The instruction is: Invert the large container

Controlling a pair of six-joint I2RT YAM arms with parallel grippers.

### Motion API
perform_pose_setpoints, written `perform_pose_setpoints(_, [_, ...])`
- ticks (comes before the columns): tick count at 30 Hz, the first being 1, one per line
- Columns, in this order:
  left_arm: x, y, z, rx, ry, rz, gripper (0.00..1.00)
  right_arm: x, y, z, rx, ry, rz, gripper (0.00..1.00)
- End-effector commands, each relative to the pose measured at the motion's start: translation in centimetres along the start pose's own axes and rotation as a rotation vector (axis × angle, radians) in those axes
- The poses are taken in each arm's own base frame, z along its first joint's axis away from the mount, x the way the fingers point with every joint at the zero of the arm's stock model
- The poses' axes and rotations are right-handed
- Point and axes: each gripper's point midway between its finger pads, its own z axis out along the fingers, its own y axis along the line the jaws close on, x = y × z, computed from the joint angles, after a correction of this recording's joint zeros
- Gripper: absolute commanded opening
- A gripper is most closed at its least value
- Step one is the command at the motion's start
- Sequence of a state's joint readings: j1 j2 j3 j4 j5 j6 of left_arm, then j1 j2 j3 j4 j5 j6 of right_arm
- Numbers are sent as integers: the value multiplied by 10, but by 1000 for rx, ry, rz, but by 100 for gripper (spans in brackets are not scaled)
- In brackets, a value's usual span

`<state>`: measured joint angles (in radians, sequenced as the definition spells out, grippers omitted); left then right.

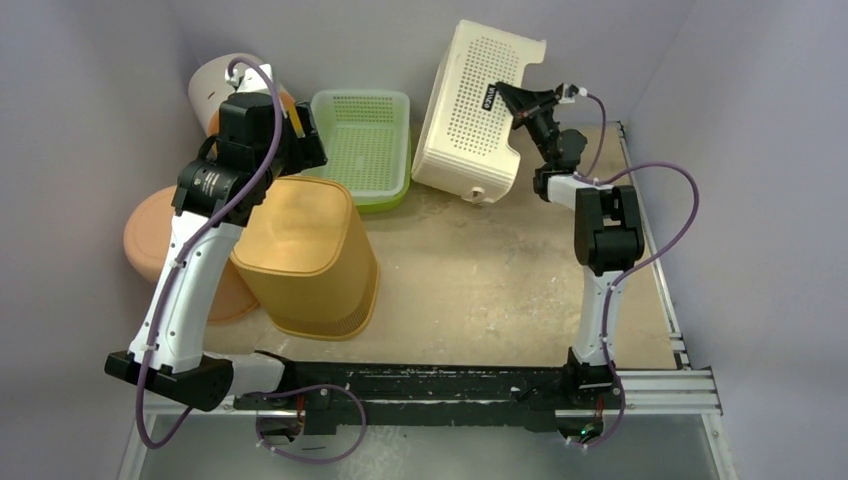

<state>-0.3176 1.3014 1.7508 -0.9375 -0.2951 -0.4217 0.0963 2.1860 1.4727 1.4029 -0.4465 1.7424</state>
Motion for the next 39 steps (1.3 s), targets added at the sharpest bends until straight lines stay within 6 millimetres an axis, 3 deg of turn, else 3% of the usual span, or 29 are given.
perform_pose_setpoints(1, [-20,-2,-15,13,-62,-1,80,-30,92,-42,-344,-70,5,0])
perform_pose_setpoints(8, [-16,-5,-6,18,-47,-3,80,-71,40,-122,-253,-83,70,0])
perform_pose_setpoints(15, [-10,-14,11,39,-23,-12,80,-93,-1,-170,-65,-56,-14,7])
perform_pose_setpoints(20, [-3,-22,22,51,1,-16,80,-107,-27,-192,42,-31,-46,10])
perform_pose_setpoints(27, [9,-29,36,60,35,-2,80,-118,-84,-219,229,-22,-47,15])
perform_pose_setpoints(39, [24,-36,56,59,70,9,80,-141,-142,-241,472,-61,-77,17])
